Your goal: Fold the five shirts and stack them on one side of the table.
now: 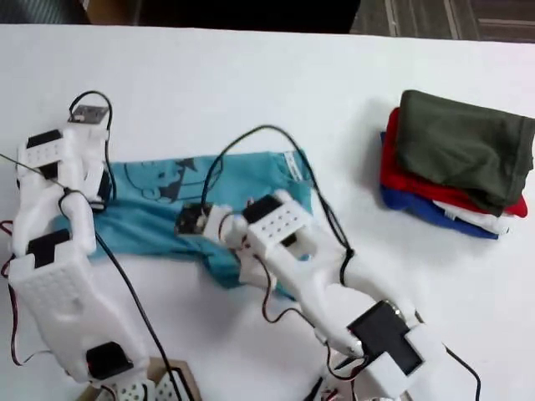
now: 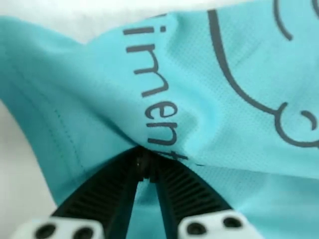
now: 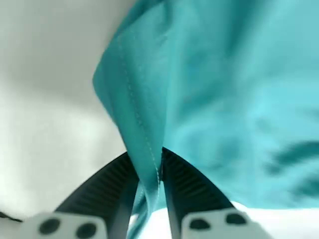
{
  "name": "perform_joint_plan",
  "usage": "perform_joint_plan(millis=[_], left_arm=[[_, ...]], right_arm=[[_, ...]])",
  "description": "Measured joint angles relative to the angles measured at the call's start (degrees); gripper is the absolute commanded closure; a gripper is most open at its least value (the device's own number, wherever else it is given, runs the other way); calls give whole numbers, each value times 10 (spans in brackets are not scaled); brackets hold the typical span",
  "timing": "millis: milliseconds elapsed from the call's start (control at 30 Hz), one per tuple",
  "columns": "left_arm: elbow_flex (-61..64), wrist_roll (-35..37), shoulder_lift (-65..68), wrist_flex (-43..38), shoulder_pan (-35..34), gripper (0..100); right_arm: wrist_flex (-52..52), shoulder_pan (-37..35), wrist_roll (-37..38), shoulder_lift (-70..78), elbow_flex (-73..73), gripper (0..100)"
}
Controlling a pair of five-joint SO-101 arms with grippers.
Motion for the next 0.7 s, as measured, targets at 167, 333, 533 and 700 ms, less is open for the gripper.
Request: perform_joint_plan(millis=[167,333,533,700], left_arm=[[0,0,0,0,0,966],[0,0,0,0,0,966],[0,0,0,0,0,966],[0,0,0,0,0,966]], right_arm=[[12,35,36,0,-104,978],[12,50,45,85,-230,978],[32,52,47,227,-406,977],[76,54,46,339,-533,948]])
